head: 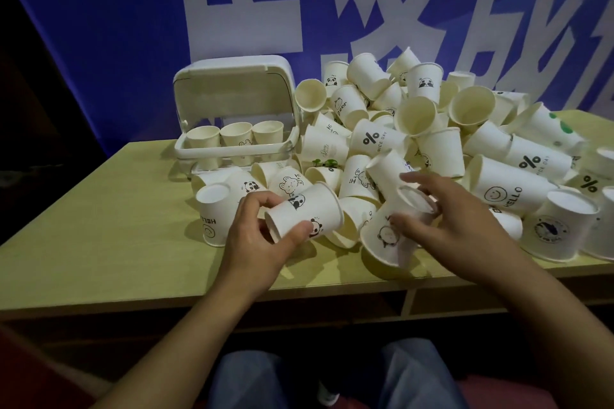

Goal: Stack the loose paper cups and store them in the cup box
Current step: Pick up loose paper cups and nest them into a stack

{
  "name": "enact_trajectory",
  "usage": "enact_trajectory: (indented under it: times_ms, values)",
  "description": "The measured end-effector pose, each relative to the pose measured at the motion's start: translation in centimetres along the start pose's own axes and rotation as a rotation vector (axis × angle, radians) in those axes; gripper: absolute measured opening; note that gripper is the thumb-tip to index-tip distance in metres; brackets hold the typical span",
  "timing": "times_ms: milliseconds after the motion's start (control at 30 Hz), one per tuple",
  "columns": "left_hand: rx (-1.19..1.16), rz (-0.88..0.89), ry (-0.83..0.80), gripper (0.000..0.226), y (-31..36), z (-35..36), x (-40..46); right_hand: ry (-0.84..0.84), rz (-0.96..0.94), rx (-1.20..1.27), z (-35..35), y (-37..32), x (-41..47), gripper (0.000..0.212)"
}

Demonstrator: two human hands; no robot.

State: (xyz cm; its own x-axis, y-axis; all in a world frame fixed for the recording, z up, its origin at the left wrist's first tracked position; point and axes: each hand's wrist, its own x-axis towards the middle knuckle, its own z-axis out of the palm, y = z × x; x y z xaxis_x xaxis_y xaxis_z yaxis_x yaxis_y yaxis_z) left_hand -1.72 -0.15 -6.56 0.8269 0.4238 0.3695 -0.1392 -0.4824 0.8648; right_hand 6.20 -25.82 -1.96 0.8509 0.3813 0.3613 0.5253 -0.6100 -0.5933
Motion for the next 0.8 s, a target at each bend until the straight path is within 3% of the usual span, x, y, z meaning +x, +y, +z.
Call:
enact_trajectory:
  times_ms: [167, 267, 400, 467, 667, 800]
  values:
    - [-0.224, -0.012, -0.125, 0.056, 0.1, 1.1, -0.7, 0.227, 0.136, 0.317, -1.5, 0.0, -0.4, 0.043]
    - [-0.257, 0.063, -0.203, 0.055, 0.5, 2.0, -1.3, 0.332, 0.210, 0.636, -0.9, -0.9, -0.3, 0.034]
    - [-0.222, 0.109, -0.283, 0.069, 1.6, 3.5, -2.0, 0.263, 0.227, 0.903, 1.0, -2.4, 0.0, 0.031]
    - [-0.199, 0.114, -0.305, 0.074, 2.2, 4.1, -2.1, 0.218, 0.198, 0.871, 2.1, -3.0, -0.1, 0.038]
    - [-0.215, 0.101, -0.322, 0.093, 2.5, 4.1, -2.3, 0.167, 0.179, 0.737, 3.7, -3.4, 0.1, 0.029]
    - [-0.115, 0.128, -0.303, 0.101, 1.8, 3.4, -1.9, -0.033, 0.135, 0.621, 3.8, -3.5, 0.3, 0.077]
